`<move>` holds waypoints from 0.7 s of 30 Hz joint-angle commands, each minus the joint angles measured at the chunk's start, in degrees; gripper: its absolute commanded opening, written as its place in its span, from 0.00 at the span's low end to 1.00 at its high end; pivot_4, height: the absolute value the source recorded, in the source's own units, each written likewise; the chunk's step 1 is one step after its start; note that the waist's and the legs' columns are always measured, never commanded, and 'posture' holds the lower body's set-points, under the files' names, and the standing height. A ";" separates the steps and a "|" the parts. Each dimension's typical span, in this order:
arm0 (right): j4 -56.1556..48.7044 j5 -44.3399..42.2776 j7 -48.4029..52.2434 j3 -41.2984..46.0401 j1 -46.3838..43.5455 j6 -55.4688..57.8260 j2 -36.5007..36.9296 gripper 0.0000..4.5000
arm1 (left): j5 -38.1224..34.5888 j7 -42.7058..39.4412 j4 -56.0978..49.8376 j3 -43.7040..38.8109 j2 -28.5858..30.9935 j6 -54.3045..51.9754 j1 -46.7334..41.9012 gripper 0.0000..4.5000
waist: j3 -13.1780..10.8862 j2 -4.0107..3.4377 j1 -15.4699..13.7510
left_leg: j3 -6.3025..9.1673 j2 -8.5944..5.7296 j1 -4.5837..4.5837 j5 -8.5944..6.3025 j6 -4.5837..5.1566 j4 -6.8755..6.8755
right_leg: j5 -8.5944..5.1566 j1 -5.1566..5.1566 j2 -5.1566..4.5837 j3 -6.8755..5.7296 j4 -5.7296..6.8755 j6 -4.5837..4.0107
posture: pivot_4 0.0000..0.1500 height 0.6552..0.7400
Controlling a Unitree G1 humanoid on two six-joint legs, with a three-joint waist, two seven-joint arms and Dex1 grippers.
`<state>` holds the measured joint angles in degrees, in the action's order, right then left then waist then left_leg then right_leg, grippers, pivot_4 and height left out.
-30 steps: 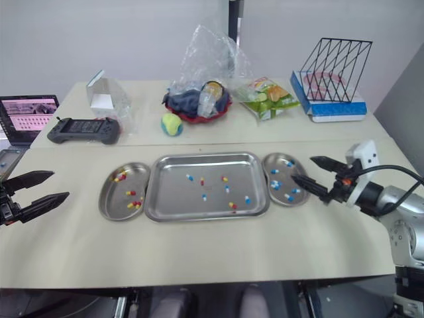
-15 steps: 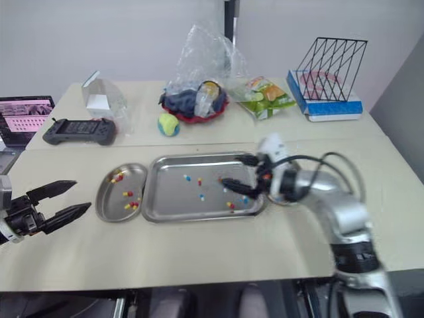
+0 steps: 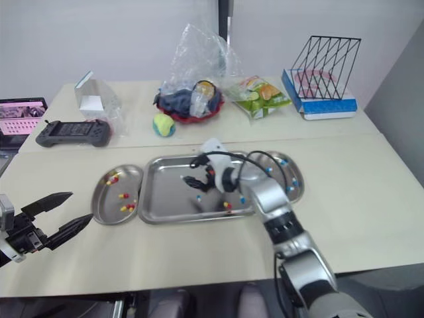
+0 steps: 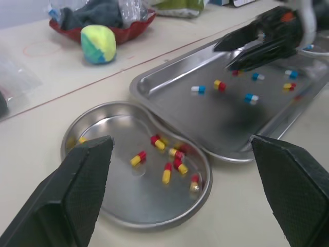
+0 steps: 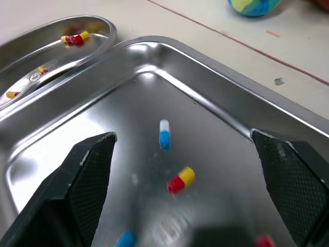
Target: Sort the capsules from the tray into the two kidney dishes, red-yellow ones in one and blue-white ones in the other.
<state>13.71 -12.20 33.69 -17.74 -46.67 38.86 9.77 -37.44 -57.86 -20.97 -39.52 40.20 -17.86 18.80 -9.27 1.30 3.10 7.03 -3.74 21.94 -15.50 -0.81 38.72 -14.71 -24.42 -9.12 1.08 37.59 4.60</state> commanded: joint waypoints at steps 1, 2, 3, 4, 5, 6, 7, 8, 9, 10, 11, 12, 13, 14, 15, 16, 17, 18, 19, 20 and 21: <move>3.71 1.78 0.41 -0.18 -3.23 -1.89 -1.87 0.98 | -0.70 1.29 -2.55 -1.62 0.13 0.37 0.93 0.99 | 0.00 0.00 -0.20 | 0.02 0.01 0.00 0.01 -0.05 -0.01 | 0.00 0.01 0.01 -0.03 0.01 0.00 | 1.00 1.00; 4.83 1.93 0.59 -0.06 -3.89 -2.07 -2.46 0.98 | -0.85 1.53 -2.84 -1.55 0.20 0.28 1.04 0.99 | 0.00 0.00 -0.32 | 0.03 -0.01 0.02 0.01 -0.06 0.00 | 0.00 0.02 0.00 -0.05 0.02 0.00 | 1.00 1.00; 6.05 2.37 0.66 -0.15 -4.47 -2.53 -2.96 0.98 | -0.90 1.73 -3.07 -1.48 0.28 0.28 1.13 0.99 | 0.00 0.00 -0.40 | 0.03 -0.01 0.04 0.01 -0.07 0.00 | 0.00 0.03 -0.01 -0.05 0.03 0.00 | 1.00 1.00; 7.14 3.14 0.79 -0.61 -4.96 -3.28 -3.25 0.98 | -0.99 1.88 -3.26 -1.46 0.39 0.26 1.20 0.99 | 0.00 0.00 -0.43 | 0.03 -0.02 0.05 0.01 -0.07 0.01 | 0.00 0.04 -0.02 -0.06 0.03 0.00 | 1.00 1.00; 8.14 3.74 0.99 -0.91 -5.34 -3.86 -3.57 0.98 | -1.05 2.01 -3.40 -1.43 0.51 0.24 1.23 0.99 | 0.00 0.00 -0.44 | 0.03 -0.03 0.05 0.00 -0.07 0.02 | 0.00 0.05 -0.02 -0.06 0.03 0.00 | 1.00 1.00; 9.14 4.37 1.13 -1.28 -5.65 -4.64 -4.06 0.98 | -1.00 2.04 -3.54 -1.40 0.62 0.34 1.34 0.99 | 0.00 0.00 -0.42 | 0.03 -0.03 0.05 0.00 -0.07 0.01 | 0.00 0.04 -0.02 -0.06 0.01 0.00 | 1.00 1.00; 9.84 4.83 1.32 -1.43 -5.84 -5.17 -4.45 0.98 | -0.99 2.08 -3.64 -1.37 0.69 0.41 1.44 0.99 | 0.00 0.00 -0.36 | 0.03 -0.02 0.04 0.00 -0.07 0.01 | 0.00 0.04 -0.01 -0.06 0.01 0.00 | 1.00 1.00; 10.41 5.20 1.50 -1.45 -5.95 -5.62 -4.83 0.98 | -1.01 2.14 -3.73 -1.37 0.74 0.41 1.55 0.99 | 0.00 -0.01 -0.30 | 0.03 -0.01 0.03 0.00 -0.07 0.00 | 0.00 0.03 0.00 -0.06 0.01 0.00 | 1.00 1.00; 10.80 5.50 1.67 -1.41 -6.02 -5.97 -5.09 0.98 | -1.04 2.20 -3.80 -1.37 0.77 0.39 1.63 0.99 | 0.00 -0.01 -0.23 | 0.03 0.00 0.03 0.00 -0.07 -0.01 | 0.00 0.02 0.01 -0.06 0.01 0.00 | 1.00 1.00; 11.14 5.87 1.79 -1.55 -5.93 -6.31 -5.40 0.98 | -1.09 2.29 -4.03 -1.39 0.75 0.31 1.82 0.99 | 0.00 -0.01 -0.14 | 0.02 0.00 0.03 0.00 -0.07 -0.02 | 0.00 0.01 0.01 -0.06 0.02 0.00 | 1.00 1.00; 11.66 6.28 1.70 -1.73 -5.70 -6.69 -5.86 0.98 | -1.03 2.21 -4.29 -1.44 0.67 0.35 2.31 0.99 | 0.00 -0.01 -0.03 | 0.02 0.00 0.04 0.00 -0.07 -0.02 | 0.00 0.01 0.01 -0.06 0.02 0.00 | 1.00 1.00; 12.03 6.60 1.65 -1.82 -5.54 -6.96 -6.19 0.98 | -0.99 2.16 -4.46 -1.46 0.62 0.41 2.67 0.99 | 0.00 -0.01 0.13 | 0.02 0.00 0.04 0.00 -0.08 -0.02 | 0.00 0.01 0.01 -0.06 0.03 0.00 | 1.00 1.00; 12.45 6.87 1.45 -1.71 -5.40 -6.93 -6.54 0.98 | -0.75 2.01 -4.55 -1.46 0.66 0.59 3.11 0.99 | 0.00 -0.01 0.22 | 0.03 0.00 0.04 0.00 -0.08 -0.03 | 0.00 0.01 0.01 -0.06 0.04 0.00 | 1.00 1.00; 12.76 6.84 1.28 -1.24 -5.35 -6.42 -6.90 0.93 | -0.57 1.96 -4.40 -1.52 0.70 0.75 3.38 1.00 | -0.01 -0.01 0.29 | 0.03 0.00 0.03 -0.01 -0.08 -0.04 | 0.00 0.01 0.01 -0.06 0.04 0.00 | 1.00 1.00; 13.18 7.14 1.12 -1.13 -5.40 -6.59 -7.08 0.87 | -0.28 2.05 -4.00 -1.68 0.75 0.99 3.46 1.00 | 0.00 -0.01 0.40 | 0.05 0.00 0.04 0.00 -0.08 -0.06 | 0.00 0.00 0.02 -0.06 0.04 0.00 | 1.00 1.00; 13.55 7.34 1.22 -1.14 -5.51 -6.58 -7.30 0.80 | -0.29 2.06 -3.73 -1.77 0.82 1.04 3.53 1.00 | -0.01 -0.01 0.50 | 0.06 0.01 0.02 0.00 -0.08 -0.06 | 0.00 0.01 0.03 -0.06 0.04 0.00 | 1.00 1.00; 13.83 7.54 1.38 -1.15 -5.59 -6.66 -7.44 0.73 | -0.35 2.11 -3.57 -1.79 0.85 1.06 3.55 1.00 | -0.01 -0.02 0.53 | 0.06 0.01 0.02 0.00 -0.08 -0.07 | 0.00 0.00 0.04 -0.06 0.04 -0.01 | 1.00 1.00; 14.14 7.91 1.37 -1.35 -5.73 -6.66 -7.61 0.65 | -0.21 2.19 -3.48 -1.63 0.89 1.19 3.47 1.00 | -0.01 -0.02 0.54 | 0.07 0.01 0.02 0.00 -0.08 -0.08 | 0.00 0.00 0.04 -0.06 0.03 -0.01 | 1.00 1.00; 14.51 8.58 1.22 -1.73 -5.88 -6.82 -7.66 0.57 | -0.08 2.25 -3.35 -1.40 0.91 1.33 3.32 1.00 | -0.01 -0.02 0.55 | 0.07 0.01 0.02 -0.01 -0.08 -0.08 | 0.00 0.00 0.04 -0.06 0.03 -0.01 | 1.00 1.00; 14.93 9.50 1.11 -2.41 -5.97 -7.28 -7.58 0.50 | 0.03 2.31 -3.21 -1.21 0.92 1.44 3.16 1.00 | -0.01 -0.02 0.56 | 0.07 0.01 0.02 -0.01 -0.08 -0.08 | 0.00 0.00 0.04 -0.06 0.03 -0.01 | 1.00 1.00; 15.26 10.14 1.06 -2.80 -5.91 -7.58 -7.61 0.42 | 0.14 2.35 -3.13 -1.02 0.91 1.55 3.02 1.00 | -0.01 -0.02 0.57 | 0.07 0.01 0.02 -0.01 -0.08 -0.08 | 0.00 -0.01 0.04 -0.06 0.03 -0.01 | 1.00 1.00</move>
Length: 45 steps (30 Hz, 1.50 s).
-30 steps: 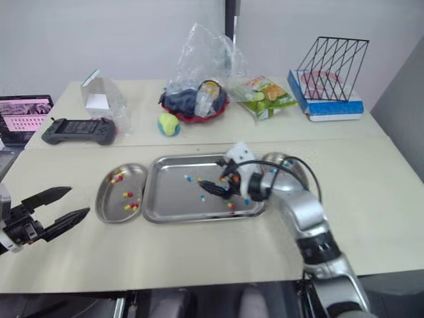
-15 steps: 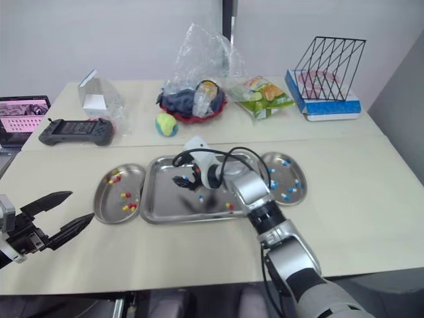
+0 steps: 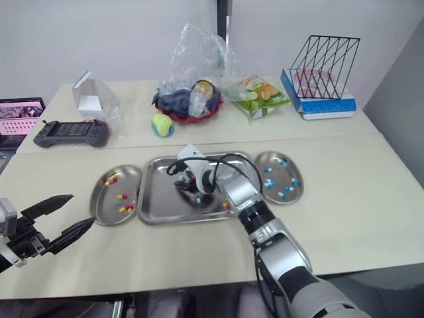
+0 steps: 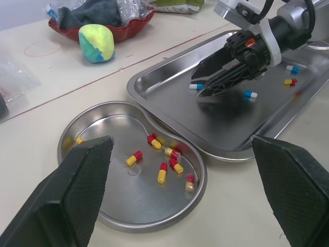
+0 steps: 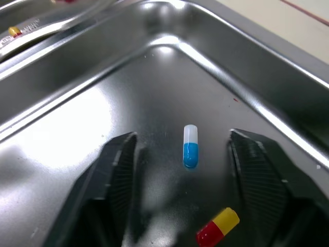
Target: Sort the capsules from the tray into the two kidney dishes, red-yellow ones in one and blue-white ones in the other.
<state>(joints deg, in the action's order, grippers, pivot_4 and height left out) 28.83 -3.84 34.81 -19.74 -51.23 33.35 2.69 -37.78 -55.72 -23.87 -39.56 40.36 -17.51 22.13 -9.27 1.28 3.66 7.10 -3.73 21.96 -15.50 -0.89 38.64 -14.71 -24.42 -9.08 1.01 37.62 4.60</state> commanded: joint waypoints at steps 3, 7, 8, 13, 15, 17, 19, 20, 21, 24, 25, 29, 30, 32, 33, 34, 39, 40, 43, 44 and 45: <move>0.84 2.54 -0.20 -0.62 -0.92 -2.12 -1.16 0.19 | 0.64 0.37 -0.31 -0.65 0.83 1.09 -0.80 1.00 | 0.00 0.00 0.13 | 0.00 0.00 -0.01 0.00 0.00 -0.01 | 0.00 0.00 0.01 0.00 -0.01 0.00 | 1.00 1.00; 1.06 3.17 -0.02 -0.09 -0.72 -2.46 -1.61 0.01 | 0.87 0.18 -0.09 -0.69 0.90 1.04 -1.22 1.00 | 0.00 0.00 0.25 | 0.00 0.02 -0.04 0.00 0.00 -0.02 | 0.00 0.01 0.03 0.00 -0.01 0.00 | 1.00 1.00; 0.77 3.26 0.17 -0.01 -0.70 -2.66 -1.65 0.01 | 0.91 0.01 0.14 -0.74 0.95 1.10 -1.28 1.00 | 0.00 0.00 0.24 | 0.01 0.02 -0.04 -0.01 0.00 -0.02 | 0.00 0.01 0.03 0.00 -0.01 0.00 | 1.00 1.00; -2.45 1.88 1.87 1.94 -1.11 -5.41 -1.18 0.01 | 1.08 -0.73 0.80 -0.38 1.46 1.05 -1.48 1.00 | 0.00 -0.01 0.23 | 0.01 0.02 -0.03 -0.01 0.00 -0.02 | 0.00 0.00 0.04 0.00 -0.01 0.00 | 1.00 1.00; -5.43 0.15 3.61 3.78 -1.31 -5.42 -0.01 0.01 | 1.09 -1.03 1.27 0.02 1.64 1.12 -2.08 1.00 | -0.01 -0.01 0.21 | 0.02 0.02 -0.01 -0.01 -0.01 -0.02 | 0.00 -0.01 0.03 0.00 -0.01 0.00 | 1.00 1.00; -8.95 -1.48 5.27 5.79 -1.03 -4.19 2.09 0.01 | 1.12 -1.41 1.91 0.73 1.92 0.97 -3.13 1.00 | -0.01 -0.02 0.11 | 0.02 0.02 0.02 -0.01 -0.01 -0.02 | 0.00 -0.03 0.03 0.00 -0.01 0.00 | 1.00 1.00; -12.43 -2.68 7.31 7.95 -0.17 -3.63 5.96 0.01 | 1.16 -2.21 2.65 2.11 2.49 0.68 -4.55 1.00 | -0.01 -0.01 -0.19 | 0.03 0.01 0.02 -0.01 0.00 -0.02 | 0.00 -0.01 0.03 -0.02 -0.02 0.00 | 1.00 1.00; -13.58 -2.96 8.45 9.22 0.30 -3.89 8.83 0.01 | 1.21 -2.74 3.30 2.95 2.90 0.64 -5.52 1.00 | -0.01 -0.01 -0.40 | 0.04 0.00 0.03 -0.02 0.01 -0.01 | 0.00 0.01 0.02 -0.04 -0.02 0.00 | 1.00 1.00; -14.29 -3.19 9.16 9.92 0.62 -4.05 10.77 0.01 | 1.25 -3.09 3.79 3.48 3.18 0.65 -6.16 1.00 | -0.01 -0.01 -0.78 | 0.05 -0.02 0.02 -0.02 0.02 0.00 | 0.00 0.04 0.00 -0.06 -0.04 0.00 | 1.00 1.00; -15.23 -3.94 10.78 11.83 1.31 -4.50 15.36 0.01 | 1.55 -3.90 5.46 4.64 3.97 1.00 -7.89 1.00 | -0.01 -0.01 -1.03 | 0.00 -0.05 0.01 -0.10 0.15 0.02 | 0.00 0.06 -0.02 -0.05 -0.13 0.00 | 1.00 1.00; -15.10 -4.18 11.33 13.95 2.09 -4.20 18.61 0.01 | 2.12 -4.09 6.80 5.87 4.46 1.14 -9.51 1.00 | -0.01 -0.01 -1.03 | -0.02 -0.03 0.00 -0.13 0.20 0.01 | 0.00 0.06 -0.01 -0.04 -0.15 0.00 | 1.00 1.00; -17.25 -3.72 12.48 18.11 8.72 -3.46 28.69 0.01 | 3.26 -5.08 10.72 10.32 5.32 1.42 -15.29 1.00 | -0.01 -0.02 -1.60 | -0.27 -0.04 0.03 -0.19 0.32 0.00 | 0.00 0.07 -0.02 -0.13 -0.18 0.00 | 1.00 1.00; -17.94 -3.55 12.33 18.32 10.47 -3.48 30.08 0.01 | 3.34 -5.37 11.22 11.01 5.37 1.42 -16.14 1.00 | -0.01 -0.02 -1.66 | -0.34 -0.04 0.03 -0.19 0.32 0.01 | 0.00 0.09 -0.03 -0.12 -0.26 0.00 | 1.00 1.00; -18.48 -3.47 11.22 19.28 13.00 -3.84 31.92 0.01 | 3.72 -6.02 12.29 11.93 5.49 1.60 -17.33 1.00 | -0.01 -0.01 -1.27 | -0.44 -0.03 0.04 -0.20 0.32 0.01 | 0.00 0.15 -0.03 -0.11 -0.44 0.00 | 1.00 1.00; -18.45 -3.47 10.47 20.19 13.95 -3.87 32.63 0.01 | 3.85 -6.29 12.79 12.30 5.57 1.69 -17.89 1.00 | -0.01 -0.01 -0.95 | -0.53 -0.02 0.03 -0.20 0.32 0.01 | 0.00 0.12 -0.03 -0.05 -0.43 0.00 | 1.00 1.00; -18.36 -3.38 9.91 20.97 14.87 -3.83 33.52 0.01 | 3.91 -6.50 13.25 12.66 5.67 1.69 -18.48 1.00 | -0.01 -0.01 -0.69 | -0.65 0.02 0.03 -0.20 0.32 0.00 | 0.01 0.07 -0.02 -0.01 -0.42 -0.01 | 1.00 1.00; -20.63 -4.27 9.04 23.07 19.11 -2.95 36.50 0.01 | 4.43 -7.08 14.52 13.51 5.89 2.00 -20.17 1.00 | -0.01 -0.02 -0.52 | -0.78 0.08 0.00 -0.20 0.34 0.00 | 0.03 0.05 -0.02 -0.01 -0.43 -0.04 | 1.00 1.00; -21.07 -4.63 8.85 23.36 19.61 -2.47 36.48 0.01 | 4.57 -7.24 14.70 13.73 5.90 2.19 -20.22 1.00 | -0.01 -0.02 -0.52 | -0.80 0.08 0.00 -0.21 0.34 0.00 | 0.03 0.05 -0.02 0.01 -0.44 -0.04 | 1.00 1.00; -21.26 -5.14 8.46 23.25 20.30 -0.50 36.04 0.01 | 4.53 -7.76 15.46 14.02 5.72 2.54 -20.21 1.00 | -0.02 -0.02 -0.73 | -0.81 0.08 0.00 -0.22 0.36 0.00 | 0.03 0.07 -0.02 0.00 -0.45 -0.04 | 1.00 1.00; -21.18 -5.07 8.41 22.95 20.41 -0.05 36.08 0.01 | 4.57 -7.88 15.70 14.04 5.67 2.76 -20.22 1.00 | -0.02 -0.02 -0.85 | -0.81 0.08 -0.01 -0.22 0.37 0.01 | 0.03 0.08 -0.02 0.00 -0.45 -0.04 | 1.00 1.00; -21.16 -5.08 8.44 22.81 20.47 0.17 36.09 0.08 | 4.66 -7.98 15.92 14.07 5.65 2.99 -20.23 1.00 | -0.02 -0.02 -1.00 | -0.81 0.08 0.00 -0.24 0.40 0.02 | 0.03 0.08 -0.02 0.00 -0.45 -0.04 | 1.00 1.00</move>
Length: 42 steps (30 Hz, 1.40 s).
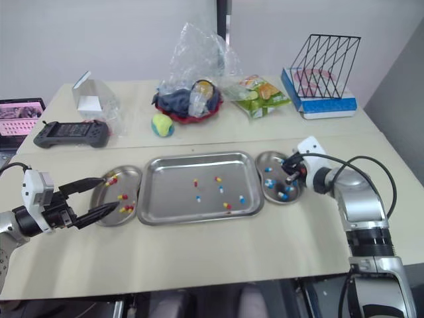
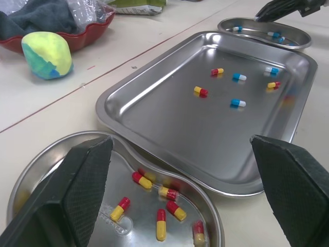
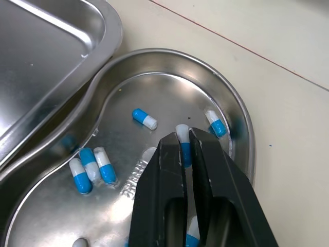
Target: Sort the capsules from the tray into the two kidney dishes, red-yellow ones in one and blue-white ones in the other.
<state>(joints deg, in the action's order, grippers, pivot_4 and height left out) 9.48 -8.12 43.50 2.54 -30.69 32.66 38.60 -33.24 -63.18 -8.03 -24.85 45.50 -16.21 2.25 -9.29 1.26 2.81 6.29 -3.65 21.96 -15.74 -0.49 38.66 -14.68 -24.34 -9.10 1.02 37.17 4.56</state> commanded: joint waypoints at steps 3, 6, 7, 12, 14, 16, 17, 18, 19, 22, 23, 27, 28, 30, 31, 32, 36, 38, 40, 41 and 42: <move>-1.90 -1.58 -0.28 1.23 -0.43 1.53 -0.10 0.31 | 0.21 -0.71 0.42 -0.47 0.50 2.00 -0.48 1.00 | 0.00 0.00 -0.33 | -0.01 -0.01 0.01 -0.10 0.18 0.06 | 0.00 0.01 -0.01 0.00 -0.01 0.01 | 1.00 1.00; -1.43 -2.12 0.20 2.05 -1.09 1.56 0.83 0.55 | 0.32 -0.79 0.70 -0.25 0.57 2.24 -0.66 1.00 | 0.00 0.00 -0.47 | 0.00 -0.02 0.02 -0.12 0.20 0.09 | 0.01 0.03 -0.02 0.00 -0.01 0.01 | 1.00 1.00; -1.25 -2.43 0.17 2.43 -1.30 1.48 1.09 0.62 | 0.38 -0.79 0.98 -0.24 0.58 2.27 -0.76 1.00 | 0.00 0.00 -0.49 | 0.00 -0.02 0.02 -0.12 0.20 0.09 | 0.01 0.03 -0.02 -0.01 -0.02 0.01 | 1.00 1.00; -0.83 -6.04 1.76 7.07 -2.47 1.73 3.77 0.99 | 0.54 -1.01 2.53 -1.28 0.46 3.08 0.27 1.00 | 0.00 -0.01 -0.47 | 0.00 -0.02 0.02 -0.12 0.21 0.09 | 0.01 0.03 -0.02 -0.01 -0.02 0.02 | 1.00 1.00; 0.79 -7.22 2.32 9.92 -2.28 0.23 5.76 0.99 | 0.90 -0.36 3.86 -2.16 0.14 3.80 0.75 1.00 | -0.01 -0.01 -0.55 | -0.01 -0.03 0.03 -0.13 0.22 0.09 | 0.01 0.02 -0.04 -0.01 -0.02 0.02 | 1.00 1.00; 4.60 -8.12 2.89 13.66 -0.84 -4.03 7.64 0.99 | 2.65 0.95 6.83 -2.90 0.02 5.83 1.16 1.00 | -0.01 -0.01 -0.76 | -0.02 -0.04 0.02 -0.13 0.23 0.09 | 0.01 0.04 -0.05 -0.02 -0.04 0.02 | 1.00 1.00; 5.83 -9.07 4.06 15.51 0.09 -6.66 8.09 0.99 | 3.72 1.60 8.30 -3.19 0.02 6.91 1.55 1.00 | 0.00 -0.01 -0.82 | -0.01 -0.03 0.00 -0.14 0.23 0.09 | 0.01 0.07 -0.05 -0.04 -0.04 0.02 | 1.00 1.00; 6.56 -9.75 4.99 16.58 0.63 -8.44 8.26 0.99 | 4.37 1.94 9.23 -3.30 0.05 7.67 1.80 1.00 | 0.00 -0.01 -0.85 | -0.01 -0.03 0.00 -0.15 0.25 0.08 | 0.01 0.08 -0.04 -0.06 -0.05 0.02 | 1.00 1.00; 7.26 -10.38 5.50 17.43 1.00 -9.53 8.22 0.99 | 5.10 2.39 10.09 -3.56 -0.07 9.18 1.91 1.00 | 0.00 -0.01 -0.76 | -0.02 -0.02 -0.02 -0.16 0.27 0.08 | 0.01 0.10 -0.03 -0.06 -0.05 0.02 | 1.00 1.00; 11.88 -10.34 6.73 20.30 4.48 -15.82 8.85 0.99 | 2.69 4.31 12.61 -7.04 -0.69 8.02 2.17 1.00 | 0.00 0.00 -0.61 | -0.04 0.00 -0.06 -0.17 0.29 0.09 | 0.01 0.14 -0.03 -0.05 -0.04 0.02 | 1.00 1.00; 13.58 -10.66 6.60 21.54 5.30 -17.66 8.68 0.99 | 1.92 4.96 12.92 -8.03 -0.88 7.29 2.36 1.00 | 0.00 0.00 -0.55 | -0.04 0.00 -0.07 -0.17 0.30 0.10 | 0.01 0.15 -0.03 -0.06 -0.03 0.02 | 1.00 1.00; 18.13 -10.49 6.10 23.06 8.33 -23.43 7.42 0.99 | -1.79 7.19 15.42 -11.66 -1.46 2.85 1.94 1.00 | 0.00 -0.01 -0.41 | -0.12 0.00 -0.10 -0.17 0.30 0.09 | 0.01 0.14 -0.05 -0.01 -0.01 0.02 | 1.00 1.00; 18.32 -10.53 5.98 23.08 8.77 -24.27 6.99 0.99 | -2.19 7.84 15.76 -11.97 -1.37 1.57 1.81 1.00 | 0.00 -0.01 -0.39 | -0.12 0.00 -0.13 -0.18 0.30 0.09 | 0.01 0.15 -0.04 -0.01 0.00 0.02 | 1.00 1.00; 18.49 -10.98 4.98 23.53 9.00 -25.30 6.08 0.99 | -1.78 9.21 15.85 -12.30 -1.53 1.46 1.71 1.00 | 0.00 -0.01 -0.32 | -0.11 0.02 -0.14 -0.17 0.30 0.09 | 0.01 0.17 -0.03 -0.01 0.02 0.02 | 1.00 1.00; 18.63 -11.24 4.57 23.78 8.97 -25.51 5.76 0.99 | -1.46 9.62 15.94 -12.46 -1.67 2.00 1.65 1.00 | 0.00 -0.01 -0.26 | -0.13 0.01 -0.16 -0.17 0.30 0.10 | 0.01 0.17 -0.03 0.02 0.02 0.02 | 1.00 1.00; 18.86 -11.26 4.16 23.91 8.91 -25.97 5.53 0.99 | -0.76 9.32 15.89 -12.57 -1.93 3.86 1.99 1.00 | 0.00 -0.01 -0.27 | -0.15 0.01 -0.16 -0.17 0.30 0.10 | 0.01 0.17 -0.03 0.03 0.02 0.02 | 1.00 1.00; 19.41 -11.53 3.38 23.24 8.50 -26.15 5.44 0.99 | 5.37 9.27 17.26 -11.20 -2.50 14.67 3.04 1.00 | 0.00 -0.01 -0.39 | -0.15 0.01 -0.16 -0.16 0.27 0.09 | 0.01 0.17 -0.03 0.03 0.00 0.02 | 1.00 1.00; 19.73 -11.06 2.95 22.59 7.71 -26.91 5.62 0.99 | 8.23 10.51 19.36 -10.03 -2.37 18.43 2.27 1.00 | 0.00 -0.02 -0.42 | -0.16 0.01 -0.16 -0.16 0.27 0.09 | 0.01 0.18 -0.05 0.04 -0.02 0.01 | 1.00 1.00; 19.99 -10.49 2.66 22.20 7.34 -28.00 5.80 0.99 | 10.54 11.88 21.28 -9.11 -2.32 20.78 1.72 1.00 | 0.00 -0.02 -0.52 | -0.17 0.00 -0.15 -0.16 0.28 0.09 | 0.01 0.18 -0.06 0.04 -0.02 0.01 | 1.00 1.00; 20.24 -9.63 1.86 21.88 7.20 -29.09 5.92 0.99 | 10.07 11.50 22.58 -9.06 -2.86 21.58 1.04 1.00 | 0.00 -0.02 -0.59 | -0.17 0.00 -0.16 -0.17 0.28 0.10 | 0.01 0.19 -0.06 0.04 -0.02 0.01 | 1.00 1.00; 20.43 -8.70 1.18 21.43 7.17 -30.20 6.05 0.99 | 10.34 11.65 23.31 -8.52 -2.89 21.44 0.96 1.00 | 0.00 -0.01 -0.60 | -0.17 0.00 -0.17 -0.17 0.29 0.10 | 0.02 0.19 -0.06 0.04 -0.02 0.02 | 1.00 1.00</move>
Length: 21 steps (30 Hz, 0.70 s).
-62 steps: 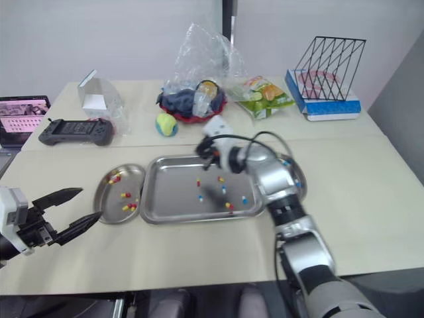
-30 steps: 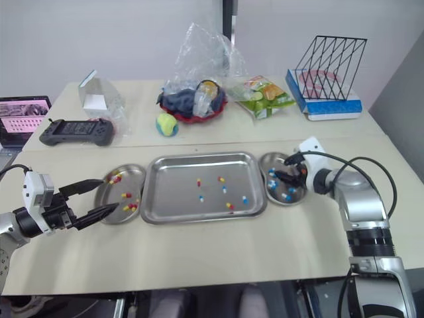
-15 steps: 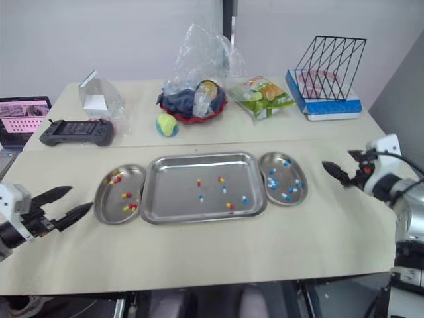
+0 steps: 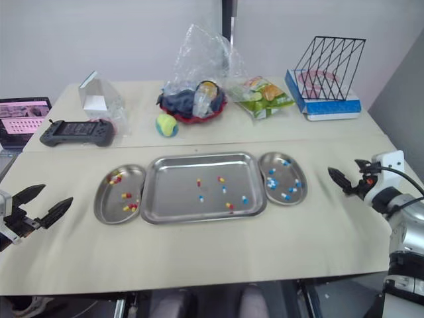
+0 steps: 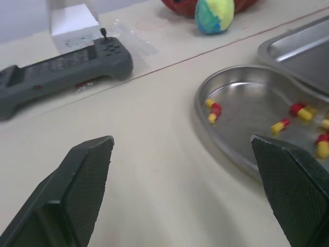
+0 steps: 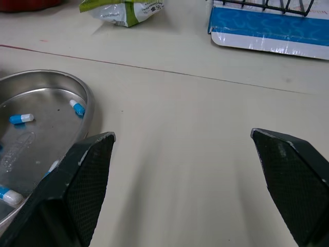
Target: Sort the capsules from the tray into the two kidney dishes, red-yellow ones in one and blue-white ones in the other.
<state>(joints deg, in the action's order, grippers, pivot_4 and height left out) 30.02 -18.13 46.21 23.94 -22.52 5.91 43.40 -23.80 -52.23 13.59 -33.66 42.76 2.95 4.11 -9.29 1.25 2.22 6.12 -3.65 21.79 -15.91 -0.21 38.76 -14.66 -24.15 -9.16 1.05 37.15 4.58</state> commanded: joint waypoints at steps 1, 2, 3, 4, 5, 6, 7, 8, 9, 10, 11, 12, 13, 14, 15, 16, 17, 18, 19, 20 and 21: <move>0.08 1.89 -1.99 -0.33 -1.02 -4.23 1.34 0.99 | 1.05 0.71 2.19 0.67 -0.13 2.17 -0.95 1.00 | 0.00 0.00 -0.01 | 0.00 -0.01 0.01 0.00 0.00 0.00 | 0.00 -0.01 0.00 0.00 0.00 0.00 | 1.00 1.00; 0.08 2.44 -2.77 -0.55 -1.01 -4.85 1.22 0.99 | 0.94 0.05 2.53 1.08 0.24 1.57 -0.90 1.00 | 0.00 0.00 -0.01 | 0.00 -0.01 0.01 0.00 0.00 0.01 | 0.00 -0.01 0.00 -0.01 0.01 0.00 | 1.00 1.00; 0.14 2.63 -3.13 -0.72 -1.09 -5.17 1.09 0.99 | 0.42 -0.51 2.83 1.20 0.71 0.36 -1.11 1.00 | 0.00 0.00 0.02 | 0.00 -0.01 0.01 0.00 0.00 0.01 | 0.00 -0.01 0.00 -0.01 0.01 0.01 | 1.00 1.00; 0.23 2.72 -3.38 -0.81 -1.18 -5.41 0.98 0.99 | -0.10 -1.00 3.10 1.19 0.99 -0.40 -1.35 1.00 | 0.00 0.00 0.04 | 0.00 -0.01 0.02 0.00 0.01 0.01 | 0.00 -0.02 0.00 0.00 0.02 0.01 | 1.00 1.00; 0.35 2.30 -3.31 -0.77 -1.30 -4.61 0.92 0.99 | -1.59 -1.90 2.96 0.91 1.40 -2.87 -1.48 1.00 | 0.00 0.00 0.05 | 0.00 0.00 0.01 0.00 0.01 0.01 | 0.00 -0.02 0.00 -0.01 0.03 0.01 | 1.00 1.00; 0.51 1.74 -2.52 -0.92 -1.41 -3.40 0.97 0.99 | -2.59 -2.81 2.72 0.77 1.67 -4.33 -1.55 1.00 | 0.00 0.00 0.10 | 0.00 0.00 0.01 0.00 0.01 0.01 | 0.01 -0.02 0.00 -0.01 0.03 0.01 | 1.00 1.00; 0.48 1.40 -2.01 -1.03 -1.38 -2.63 1.01 0.99 | -3.43 -3.59 2.25 0.56 1.85 -5.35 -1.56 1.00 | 0.00 0.00 0.14 | 0.00 0.00 0.01 0.00 0.01 0.01 | 0.00 -0.02 0.00 -0.01 0.04 0.01 | 1.00 1.00; 0.33 0.90 -1.48 -1.01 -1.32 -1.58 0.96 0.99 | -4.10 -4.27 1.77 0.45 2.08 -6.22 -1.51 1.00 | 0.00 0.00 0.16 | 0.00 0.01 0.01 0.00 0.01 0.01 | 0.01 -0.02 0.01 -0.01 0.04 0.01 | 1.00 1.00; -0.44 1.00 -0.92 -1.38 -0.78 -1.28 1.03 0.99 | -4.43 -4.84 1.16 0.45 2.30 -6.63 -1.43 1.00 | 0.00 0.00 0.18 | 0.00 0.01 0.01 -0.01 0.01 0.01 | 0.01 -0.01 0.01 -0.01 0.04 0.01 | 1.00 1.00; -1.35 1.17 -0.24 -1.87 -0.12 -1.32 1.09 0.99 | -4.86 -5.32 0.64 0.48 2.50 -7.16 -1.41 1.00 | 0.00 0.00 0.18 | 0.01 0.01 0.01 -0.01 0.01 0.01 | 0.00 -0.01 0.01 -0.01 0.04 0.01 | 1.00 1.00; -2.08 0.89 0.32 -1.92 0.35 -0.83 1.03 0.99 | -5.13 -5.69 0.25 0.61 2.74 -7.65 -1.32 1.00 | 0.00 0.00 0.16 | 0.01 0.01 0.01 -0.01 0.01 0.01 | 0.00 -0.01 0.01 -0.01 0.04 0.01 | 1.00 1.00; -2.65 1.32 0.50 -2.31 0.77 -1.06 1.14 0.99 | -5.08 -6.00 -0.01 0.75 2.92 -7.72 -1.34 1.00 | 0.00 0.01 0.23 | 0.01 0.01 0.01 -0.01 0.01 0.01 | 0.00 -0.01 0.01 -0.01 0.04 0.01 | 1.00 1.00; -3.14 1.30 0.69 -2.36 1.08 -1.15 1.10 0.99 | -5.21 -6.26 -0.33 0.76 2.97 -7.82 -1.40 1.00 | 0.04 -0.11 0.74 | 0.32 -0.10 0.17 -0.02 0.04 -0.06 | -0.01 0.26 -0.13 -0.29 0.01 0.02 | 1.00 1.00; -3.52 1.25 0.64 -2.36 1.34 -1.24 1.10 0.99 | -5.41 -6.38 -0.72 0.71 2.95 -8.13 -1.48 1.00 | 0.02 -0.21 1.22 | 1.22 -0.49 0.19 0.03 0.07 -0.11 | -0.06 0.97 -0.52 -1.10 0.05 0.10 | 1.00 1.00; -3.78 1.22 0.58 -2.39 1.53 -1.35 1.12 0.99 | -5.55 -6.45 -1.03 0.63 2.90 -8.40 -1.54 1.00 | -0.01 -0.33 1.84 | 1.99 -0.73 0.07 0.04 0.09 -0.03 | -0.14 1.47 -0.80 -1.87 -0.01 0.21 | 1.00 1.00; -4.03 0.57 0.71 -2.11 1.75 -0.27 1.10 0.99 | -5.49 -6.55 -1.50 0.77 3.04 -8.44 -1.52 1.00 | -0.01 -0.39 2.19 | 3.37 -1.41 -0.12 0.13 0.08 -0.01 | -0.33 1.98 -1.20 -2.54 -0.02 0.42 | 1.00 1.00; -4.15 0.19 0.75 -1.97 1.79 0.57 1.08 0.99 | -5.38 -6.60 -1.70 0.95 3.21 -8.45 -1.61 1.00 | -0.02 -0.43 2.55 | 4.53 -2.14 -0.19 0.30 0.07 -0.01 | -0.48 2.26 -1.50 -2.94 -0.04 0.61 | 1.00 1.00; -4.57 -0.04 1.55 -2.54 2.10 2.69 1.40 0.99 | -5.61 -6.88 -2.25 1.15 3.37 -8.79 -1.69 1.00 | -0.01 -0.51 3.08 | 5.60 -2.74 -0.20 0.49 0.02 0.01 | -0.57 2.63 -1.62 -3.25 -0.18 0.72 | 1.00 1.00; -5.54 -0.10 2.01 -2.93 2.49 3.36 1.51 0.99 | -5.63 -7.29 -2.95 1.61 3.71 -9.19 -1.90 1.00 | -0.01 -0.56 3.31 | 6.64 -3.39 -0.24 0.84 -0.03 -0.03 | -0.93 3.26 -1.75 -3.45 -0.30 1.02 | 1.00 1.00; -6.29 -0.05 2.26 -3.23 2.72 3.70 1.57 0.99 | -5.65 -7.57 -3.38 1.91 3.93 -9.54 -2.10 1.00 | 0.03 -0.48 2.72 | 6.74 -3.39 -0.46 1.21 -0.61 0.01 | -1.08 2.81 -1.65 -3.03 -0.17 1.15 | 1.00 1.00; -7.50 0.24 2.69 -3.75 3.07 4.07 1.84 0.99 | -5.60 -8.04 -3.96 2.36 4.23 -9.87 -2.31 1.00 | 0.03 -0.48 2.15 | 6.58 -3.43 -0.47 1.21 -0.68 0.01 | -1.08 3.00 -1.59 -2.87 -0.20 1.06 | 1.00 1.00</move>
<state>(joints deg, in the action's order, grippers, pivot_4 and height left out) 25.11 -17.05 48.17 20.38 -19.66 9.24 43.86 -28.65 -59.44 12.07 -31.18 45.47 -6.60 2.54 -9.25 0.76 4.38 12.59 -7.08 21.40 -14.65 -0.96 38.68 -15.78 -21.28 -10.73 -1.60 36.94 5.56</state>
